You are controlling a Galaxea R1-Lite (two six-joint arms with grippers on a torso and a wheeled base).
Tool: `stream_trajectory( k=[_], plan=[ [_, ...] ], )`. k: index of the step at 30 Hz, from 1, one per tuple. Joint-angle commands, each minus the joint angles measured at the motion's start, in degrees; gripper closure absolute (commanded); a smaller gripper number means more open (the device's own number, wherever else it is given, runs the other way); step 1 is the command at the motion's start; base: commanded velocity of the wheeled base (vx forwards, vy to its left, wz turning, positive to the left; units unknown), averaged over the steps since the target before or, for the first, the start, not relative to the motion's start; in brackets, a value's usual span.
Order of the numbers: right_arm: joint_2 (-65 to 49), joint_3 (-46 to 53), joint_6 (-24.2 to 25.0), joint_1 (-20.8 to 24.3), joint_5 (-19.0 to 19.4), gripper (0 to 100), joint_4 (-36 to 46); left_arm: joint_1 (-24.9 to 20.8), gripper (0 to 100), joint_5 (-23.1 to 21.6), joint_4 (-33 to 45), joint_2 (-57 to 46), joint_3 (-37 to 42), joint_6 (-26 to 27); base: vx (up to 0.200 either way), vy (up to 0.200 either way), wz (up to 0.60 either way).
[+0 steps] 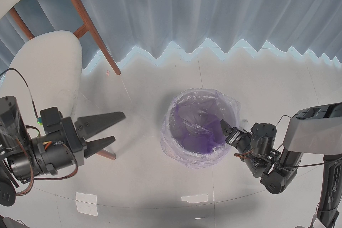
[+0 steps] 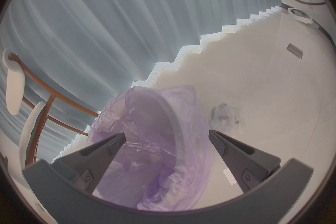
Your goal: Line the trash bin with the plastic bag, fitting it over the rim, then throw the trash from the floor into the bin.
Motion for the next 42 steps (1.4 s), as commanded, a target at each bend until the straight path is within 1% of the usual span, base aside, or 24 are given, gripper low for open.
stream_trajectory(
  k=[1,4,5,6,8,12,13,15,17,18,19,20,21,22,23,24,25,27,29,30,31,34,38,42],
  plan=[
    [-4.18,1.67,-1.1,-2.2,-0.61,0,0.25,-5.45,0,1.22,0.11,6.46,-1.39,1.1,0.0,0.0,0.0],
    [-5.41,1.76,-1.01,-3.25,-0.61,0,-0.01,-7.73,0,1.48,0.11,11.38,-1.75,0.92,0.0,0.0,0.0],
    [-5.41,1.76,-1.01,-3.25,-0.61,0,-0.01,-7.73,0,1.48,0.11,11.38,-1.75,0.92,0.0,0.0,0.0],
    [-6.81,1.76,-0.22,-3.95,-0.61,0,-0.27,-8.26,0,2.18,-0.07,15.95,-2.54,0.84,0.0,0.0,0.0],
    [-9.01,1.85,0.84,-4.83,-0.61,0,-0.18,-8.44,0,3.59,-0.6,20.88,-4.38,0.57,0.0,0.0,0.0],
    [-15.08,4.31,2.42,-6.33,-0.61,0,0.25,-10.02,0,9.66,-0.24,29.84,-10.97,0.48,0.0,0.0,0.0],
    [-15.08,4.31,2.42,-6.33,-0.61,0,0.25,-10.02,0,9.66,-0.24,29.84,-10.97,0.48,0.0,0.0,0.0],
    [-19.65,8.27,3.03,-6.68,-0.52,0,0.25,-11.43,0,13.35,0.64,35.29,-16.77,0.57,0.0,0.0,0.0],
    [-22.02,9.85,3.47,-6.94,-0.52,0,0.34,-12.04,0,13.7,2.31,37.14,-19.41,0.84,0.0,0.0,0.0],
    [-23.87,11.25,3.74,-7.47,-0.52,0,0.69,-12.3,0,13.7,5.64,38.28,-22.58,1.01,0.0,0.0,0.0],
    [-24.04,11.34,3.74,-7.56,-0.52,0,0.78,-12.3,0,13.7,6.08,38.37,-22.93,1.01,0.0,0.0,0.0],
    [-25.45,12.13,4.09,-8.26,-0.43,0,1.22,-12.48,0,13.79,12.41,39.51,-27.5,1.01,0.0,0.0,0.0],
    [-25.62,12.13,4.09,-8.26,-0.43,0,1.22,-12.48,0,13.79,12.94,39.6,-27.85,1.01,0.0,0.0,0.0],
    [-26.41,12.31,4.53,-8.52,-0.52,0,1.31,-12.48,0,13.96,19.88,41.27,-32.77,1.19,0.0,0.0,0.0],
    [-26.68,12.4,4.79,-8.52,-0.52,0,1.31,-12.39,0,14.05,23.31,42.23,-35.67,1.28,0.0,0.0,0.0],
    [-26.68,12.4,4.79,-8.52,-0.52,0,1.22,-12.39,0,14.14,23.66,42.32,-36.02,1.28,0.0,0.0,0.0],
    [-26.94,12.57,5.05,-8.52,-0.52,0,1.22,-12.13,0,15.46,27.35,44.08,-40.68,1.28,0.0,0.0,0.0],
    [-26.85,12.49,5.58,-8.52,-0.52,0,1.22,-12.04,0,17.92,29.73,46.98,-45.08,1.89,0.0,0.0,0.0],
    [-26.68,12.57,6.37,-8.61,-0.43,0,1.22,-12.04,0,20.11,32.28,49.26,-47.89,4.0,0.0,0.0,0.0],
    [-26.68,12.57,6.37,-8.61,-0.43,0,1.22,-12.04,0,20.11,32.28,49.26,-47.89,4.0,0.0,0.0,0.0],
    [-26.41,12.75,7.16,-8.88,-0.52,0,1.13,-12.13,0,21.7,34.74,51.2,-49.56,6.99,0.0,0.0,0.0],
    [-26.68,13.54,7.78,-9.05,-0.52,0,1.13,-12.13,0,23.37,36.85,53.57,-51.14,10.33,0.0,0.0,0.0],
    [-27.03,14.86,8.04,-9.05,-0.43,0,0.96,-11.78,0,24.68,37.46,55.94,-52.63,10.59,0.0,0.0,0.0],
    [-27.21,16.09,8.13,-9.05,-0.52,0,0.61,-11.6,0,24.77,37.46,58.23,-55.01,10.24,0.0,0.0,0.0]
  ],
)
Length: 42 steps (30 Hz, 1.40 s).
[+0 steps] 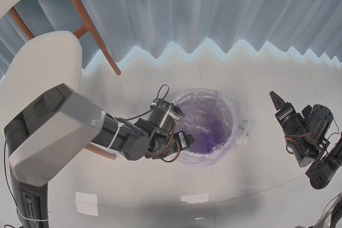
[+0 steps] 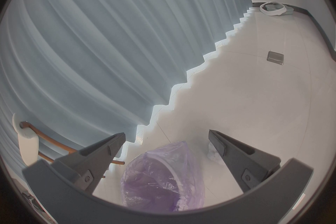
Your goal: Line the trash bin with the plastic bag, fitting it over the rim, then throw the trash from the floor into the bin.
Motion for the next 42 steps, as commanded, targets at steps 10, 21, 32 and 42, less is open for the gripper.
stream_trajectory(
  k=[10,21,32,42],
  plan=[
    [-3.1,3.54,0.02,0.49,-0.06,0,-0.12,0.22,100,1.29,-0.39,8.06,-6.64,-1.06,0.0,0.0,0.0],
    [-5.3,5.56,-0.33,-1.1,0.82,0,0.05,4.0,100,1.11,-0.22,2.43,-2.24,-1.59,0.0,0.0,0.0],
    [-13.21,10.75,-0.07,-17.09,29.91,0,4.36,14.64,100,-10.66,-0.65,-20.68,15.51,8.6,0.0,0.0,0.0],
    [-27.89,14.44,13.73,-12.43,40.81,0,23.17,15.96,100,-20.07,-0.65,-38.52,25.97,8.25,0.0,0.0,0.0]
  ],
)
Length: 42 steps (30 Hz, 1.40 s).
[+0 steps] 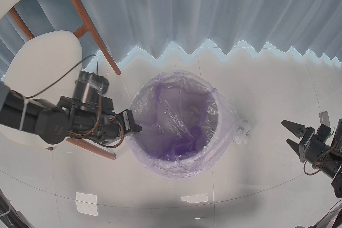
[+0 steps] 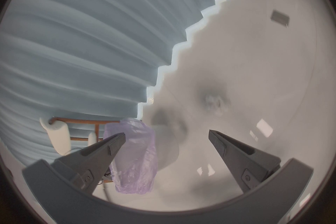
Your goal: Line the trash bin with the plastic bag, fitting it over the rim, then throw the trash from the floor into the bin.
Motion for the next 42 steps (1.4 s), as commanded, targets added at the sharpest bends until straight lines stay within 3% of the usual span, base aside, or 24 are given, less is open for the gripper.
stream_trajectory(
  k=[1,11,26,34,35,42],
  plan=[
    [-10.56,1.38,8.4,3.52,3.2,0,5.82,1.85,100,-4.7,-0.03,-14.98,7.74,0.63,0.0,0.0,0.0],
    [-9.15,-0.37,9.1,16.0,3.55,0,5.56,0.88,100,-4.17,-0.12,-16.21,7.57,0.72,0.0,0.0,0.0],
    [3.86,-14.08,9.1,16.97,3.47,0,5.56,0.62,100,-2.5,-0.47,-16.3,7.48,1.07,0.0,0.0,0.0],
    [7.11,-14.96,8.57,21.8,3.82,0,5.29,0.62,100,-2.41,-1.79,-16.21,7.57,0.98,0.0,0.0,0.0],
    [7.37,-15.05,8.49,21.8,3.73,100,5.21,0.62,100,-2.41,-1.79,-16.21,7.57,0.98,0.0,0.0,0.0],
    [8.6,-13.82,8.14,21.71,3.64,100,3.98,0.71,100,-2.41,-1.79,-16.3,7.57,0.98,0.0,0.0,0.0]
  ],
)
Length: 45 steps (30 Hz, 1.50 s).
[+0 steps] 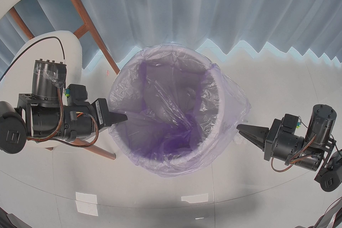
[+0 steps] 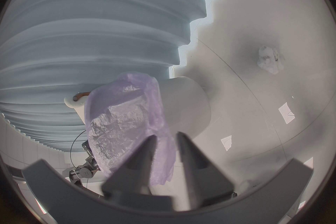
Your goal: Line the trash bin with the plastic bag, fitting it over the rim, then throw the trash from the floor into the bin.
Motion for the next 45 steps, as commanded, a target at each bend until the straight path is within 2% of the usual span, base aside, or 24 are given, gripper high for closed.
stream_trajectory(
  k=[1,10,16,17,26,30,37,38,45],
  plan=[
    [1.57,0.74,0.0,-0.01,-0.01,100,-0.13,0.01,100,0.01,-0.06,-0.09,-0.02,-0.03,0.0,0.0,0.0],
    [3.33,0.74,-2.19,-0.36,-0.28,100,-0.92,0.01,100,0.1,-0.06,-0.18,-0.1,0.06,0.0,0.0,0.0],
    [-2.48,1.44,-2.54,0.17,-0.28,100,-1.19,0.28,100,0.1,-0.15,-0.09,-0.1,0.06,0.0,0.0,0.0],
    [-3.79,2.49,-2.54,0.17,-0.28,0,-1.1,0.28,100,0.1,-0.15,-0.09,-0.1,0.06,0.0,0.0,0.0],
    [-8.28,3.99,-0.08,0.08,-0.28,0,-1.01,0.1,100,0.01,-0.24,0.35,-0.19,0.15,0.0,0.0,0.0],
    [-3.27,1.09,3.17,0.17,-0.45,0,-1.54,0.01,100,0.1,-1.29,0.53,-0.54,0.06,0.0,0.0,0.0],
    [2.18,-3.75,3.43,1.31,-2.56,0,-1.63,0.01,100,0.1,-1.29,0.26,-0.81,0.06,0.0,0.0,0.0],
    [2.71,-4.36,3.34,1.49,-2.65,100,-1.63,0.01,100,0.1,-1.29,0.26,-0.9,0.06,0.0,0.0,0.0],
    [3.24,-4.45,2.99,2.8,-3.27,100,-1.63,0.01,100,0.1,-1.29,0.35,-0.9,0.06,0.0,0.0,0.0]
  ],
)
